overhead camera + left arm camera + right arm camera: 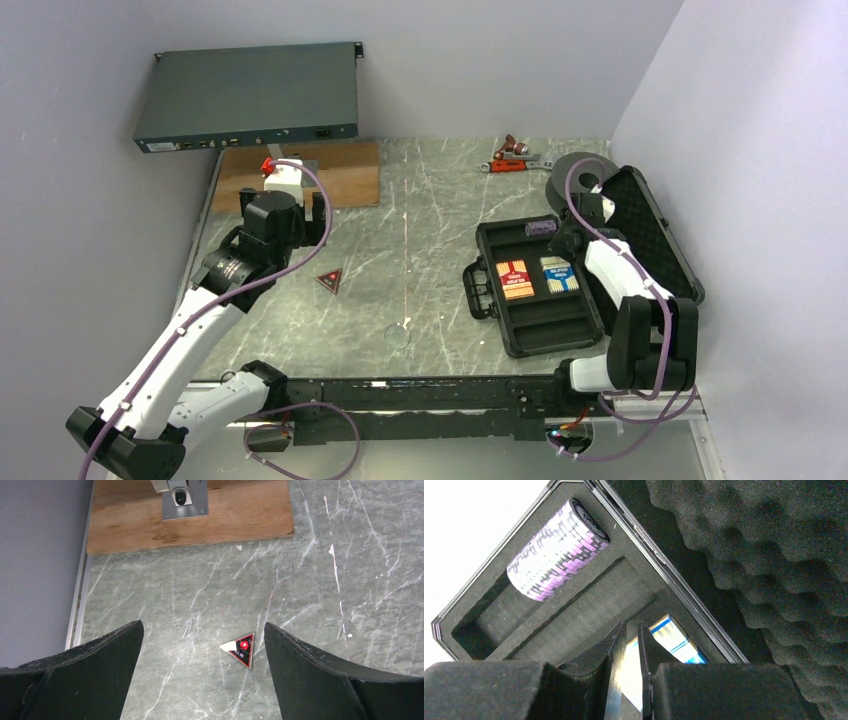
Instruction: Pack up texas hold em set
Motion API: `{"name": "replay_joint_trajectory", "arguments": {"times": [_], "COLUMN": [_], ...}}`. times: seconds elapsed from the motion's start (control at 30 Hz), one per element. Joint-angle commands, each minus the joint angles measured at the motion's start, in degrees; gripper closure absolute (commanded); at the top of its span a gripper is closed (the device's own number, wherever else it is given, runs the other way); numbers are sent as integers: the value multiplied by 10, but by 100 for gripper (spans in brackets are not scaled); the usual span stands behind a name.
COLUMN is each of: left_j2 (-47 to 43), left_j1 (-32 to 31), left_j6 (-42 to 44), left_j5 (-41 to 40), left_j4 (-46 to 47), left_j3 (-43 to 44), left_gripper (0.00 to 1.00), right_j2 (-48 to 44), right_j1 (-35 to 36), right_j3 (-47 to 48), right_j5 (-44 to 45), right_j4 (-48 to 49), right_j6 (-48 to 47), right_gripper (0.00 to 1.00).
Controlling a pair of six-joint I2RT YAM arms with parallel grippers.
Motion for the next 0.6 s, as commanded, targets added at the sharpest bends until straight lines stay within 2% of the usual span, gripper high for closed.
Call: {"name": "replay_joint_trajectory", "arguments": {"times": [0.0, 0.13, 0.2, 0.27, 0.33, 0.57], "left_j2": [-9, -10, -10, -10, -10, -8], "left_j1": [0, 0, 0, 0, 0, 0], "left_j6": [7, 8, 8, 8, 8, 8], "left_j5": [-6, -6, -5, -5, -5, -6], "left_j4": [21, 21, 20, 21, 22, 21], "left_j3": [0, 0, 0, 0, 0, 0], "left_gripper": [3, 3, 3, 3, 3, 3], "right_j2": [18, -7, -25, -43, -57, -57], "right_j1": [-4, -3, -2, -2, 1, 49], "right_j3": [-27, -10, 3, 12, 20, 41], "right_j5": [10, 8, -4, -28, -53, -132], "right_j4": [-40, -51, -58, -60, -61, -38], "right_j6": [17, 2, -11, -24, -32, -71], "right_gripper": [83, 82, 78, 71, 57, 47]}}
